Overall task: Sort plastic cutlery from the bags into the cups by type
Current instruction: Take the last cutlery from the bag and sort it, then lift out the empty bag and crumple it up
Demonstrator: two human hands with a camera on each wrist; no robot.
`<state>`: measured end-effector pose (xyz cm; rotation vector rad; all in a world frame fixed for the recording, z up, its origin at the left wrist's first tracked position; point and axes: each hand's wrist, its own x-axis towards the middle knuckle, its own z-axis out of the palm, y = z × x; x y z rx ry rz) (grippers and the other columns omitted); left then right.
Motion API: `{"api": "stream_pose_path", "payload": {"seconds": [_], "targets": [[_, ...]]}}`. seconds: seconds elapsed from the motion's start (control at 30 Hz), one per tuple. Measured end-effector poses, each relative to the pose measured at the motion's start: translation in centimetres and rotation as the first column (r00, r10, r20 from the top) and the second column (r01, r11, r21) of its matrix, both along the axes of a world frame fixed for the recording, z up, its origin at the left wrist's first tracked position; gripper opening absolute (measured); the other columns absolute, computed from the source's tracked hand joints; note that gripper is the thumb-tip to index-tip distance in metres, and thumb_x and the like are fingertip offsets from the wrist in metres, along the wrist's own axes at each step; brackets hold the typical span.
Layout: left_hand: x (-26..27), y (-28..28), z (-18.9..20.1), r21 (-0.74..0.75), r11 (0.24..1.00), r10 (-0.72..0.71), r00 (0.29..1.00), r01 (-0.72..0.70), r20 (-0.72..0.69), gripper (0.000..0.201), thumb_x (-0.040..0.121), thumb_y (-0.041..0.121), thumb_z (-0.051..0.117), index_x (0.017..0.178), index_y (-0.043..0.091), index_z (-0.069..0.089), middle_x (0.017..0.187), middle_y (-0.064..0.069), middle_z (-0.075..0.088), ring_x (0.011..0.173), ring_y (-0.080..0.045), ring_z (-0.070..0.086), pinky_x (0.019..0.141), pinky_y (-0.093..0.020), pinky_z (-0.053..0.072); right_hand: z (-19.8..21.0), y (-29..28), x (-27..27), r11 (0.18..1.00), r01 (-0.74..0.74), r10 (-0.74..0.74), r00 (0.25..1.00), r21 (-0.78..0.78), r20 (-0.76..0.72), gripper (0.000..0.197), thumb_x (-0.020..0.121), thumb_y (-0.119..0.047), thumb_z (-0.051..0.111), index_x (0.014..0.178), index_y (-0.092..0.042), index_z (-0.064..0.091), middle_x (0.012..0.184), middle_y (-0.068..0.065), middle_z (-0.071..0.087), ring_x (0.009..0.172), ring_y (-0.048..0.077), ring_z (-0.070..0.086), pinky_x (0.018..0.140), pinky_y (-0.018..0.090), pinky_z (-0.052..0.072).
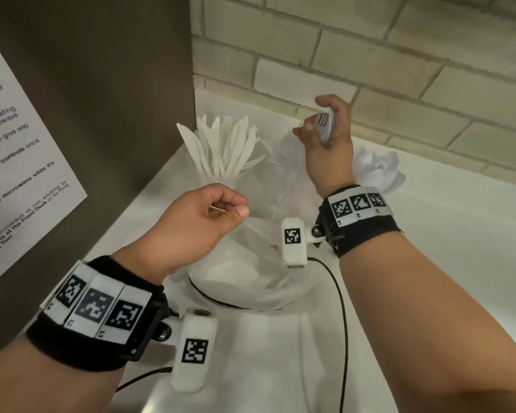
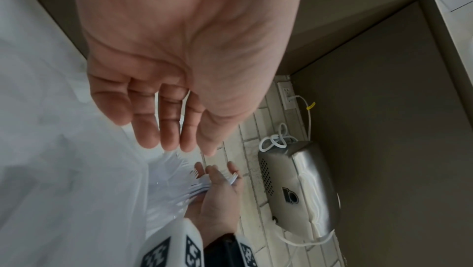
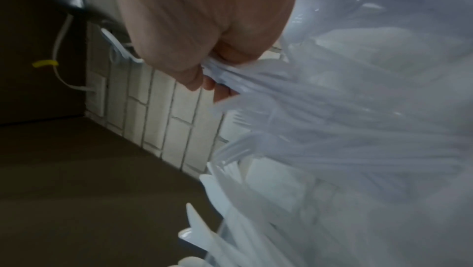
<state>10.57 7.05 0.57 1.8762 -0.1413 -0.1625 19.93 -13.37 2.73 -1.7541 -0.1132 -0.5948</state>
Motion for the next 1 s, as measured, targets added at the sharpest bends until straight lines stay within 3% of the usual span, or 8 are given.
{"api": "stream_pose_path", "payload": {"seconds": [0.17, 0.27, 0.4, 0.57, 0.7, 0.8, 0.9, 1.0], "targets": [[0.1, -0.4, -0.2, 0.056, 0.998, -0.005, 1.000, 0.003, 0.023, 0.009, 0.087, 0.030, 0.067, 0.096, 0.028, 0.069, 0.089, 0.014, 0.063, 0.066, 0.010, 0.055, 0.063, -0.003, 0.040, -1.5, -0.3, 0.7, 0.963, 0.094, -0.115, 0.991, -0.252, -0.073, 0.005, 0.092, -0.018, 0.057, 0.092, -0.013, 0.057, 0.094, 0.000, 0.056, 0.086, 0.013, 0.054, 0.073, 0.012, 0.038], [0.1, -0.7, -0.3, 0.139, 0.990, -0.015, 0.998, 0.006, 0.067, 0.009, 0.087, 0.030, 0.067, 0.096, 0.028, 0.067, 0.087, 0.014, 0.064, 0.068, 0.011, 0.055, 0.063, -0.001, 0.039, -1.5, -0.4, 1.1, 0.895, 0.129, -0.153, 0.988, -0.427, -0.022, 0.028, 0.097, -0.015, 0.046, 0.095, 0.005, 0.066, 0.104, 0.010, 0.059, 0.103, 0.025, 0.055, 0.080, 0.009, 0.030], [0.1, -0.4, -0.4, 0.181, 0.983, -0.011, 0.995, -0.007, 0.100, 0.008, 0.086, 0.030, 0.068, 0.094, 0.029, 0.067, 0.090, 0.013, 0.066, 0.076, 0.010, 0.057, 0.066, 0.001, 0.039, -1.4, -0.4, 1.2, 0.799, 0.128, -0.124, 0.991, -0.587, 0.048, 0.024, 0.095, -0.010, 0.052, 0.108, -0.002, 0.070, 0.121, 0.011, 0.064, 0.113, 0.017, 0.057, 0.086, -0.006, 0.022], [0.0, 0.3, -0.4, 0.370, 0.927, -0.119, 0.982, 0.058, 0.144, 0.010, 0.082, 0.032, 0.072, 0.088, 0.038, 0.066, 0.107, 0.017, 0.056, 0.095, 0.006, 0.054, 0.076, -0.004, 0.034, 0.6, -0.8, -0.2, 0.776, 0.157, -0.145, 0.987, -0.610, 0.070, 0.024, 0.094, -0.012, 0.054, 0.111, -0.007, 0.070, 0.123, 0.008, 0.065, 0.119, 0.019, 0.057, 0.091, -0.001, 0.024], [-0.5, 1.4, -0.2, 0.471, 0.870, -0.231, 0.963, 0.143, 0.135, 0.017, 0.078, 0.032, 0.076, 0.082, 0.045, 0.067, 0.120, 0.025, 0.042, 0.124, -0.003, 0.040, 0.104, -0.023, 0.029, 3.1, -1.4, -4.1, 0.777, 0.060, -0.117, 0.992, -0.627, -0.049, 0.021, 0.091, -0.014, 0.059, 0.108, -0.018, 0.071, 0.117, -0.004, 0.064, 0.105, 0.007, 0.058, 0.089, 0.000, 0.034], [-1.7, 1.2, 0.5, 0.590, 0.766, -0.393, 0.912, 0.254, 0.117, 0.031, 0.064, 0.053, 0.080, 0.091, 0.051, 0.064, 0.143, 0.023, 0.024, 0.144, -0.010, 0.010, 0.117, -0.037, 0.006, 3.5, -2.3, -8.0, 0.737, -0.066, -0.121, 0.966, -0.673, -0.227, 0.026, 0.089, -0.012, 0.059, 0.110, -0.024, 0.069, 0.116, -0.007, 0.062, 0.101, 0.004, 0.056, 0.087, 0.009, 0.041], [-2.9, -0.1, 0.2, 0.757, 0.509, -0.582, 0.812, 0.411, -0.049, 0.078, 0.042, 0.074, 0.076, 0.113, 0.058, 0.048, 0.154, 0.020, -0.016, 0.144, -0.016, -0.021, 0.115, -0.048, -0.009, 1.8, -3.6, -10.7, 0.656, -0.168, -0.187, 0.908, -0.736, -0.374, 0.037, 0.082, 0.000, 0.054, 0.109, -0.022, 0.068, 0.113, -0.004, 0.065, 0.088, 0.006, 0.057, 0.075, 0.013, 0.038], [-2.9, -1.4, -1.0, 0.851, 0.388, -0.547, 0.832, 0.353, -0.095, 0.081, 0.046, 0.073, 0.074, 0.120, 0.054, 0.044, 0.157, 0.009, -0.020, 0.143, -0.023, 0.000, 0.110, -0.040, 0.010, -0.2, -4.4, -12.3, 0.699, -0.236, -0.242, 0.810, -0.675, -0.534, 0.044, 0.078, 0.006, 0.051, 0.113, -0.018, 0.065, 0.109, -0.001, 0.065, 0.088, 0.011, 0.057, 0.074, 0.017, 0.037]]}}
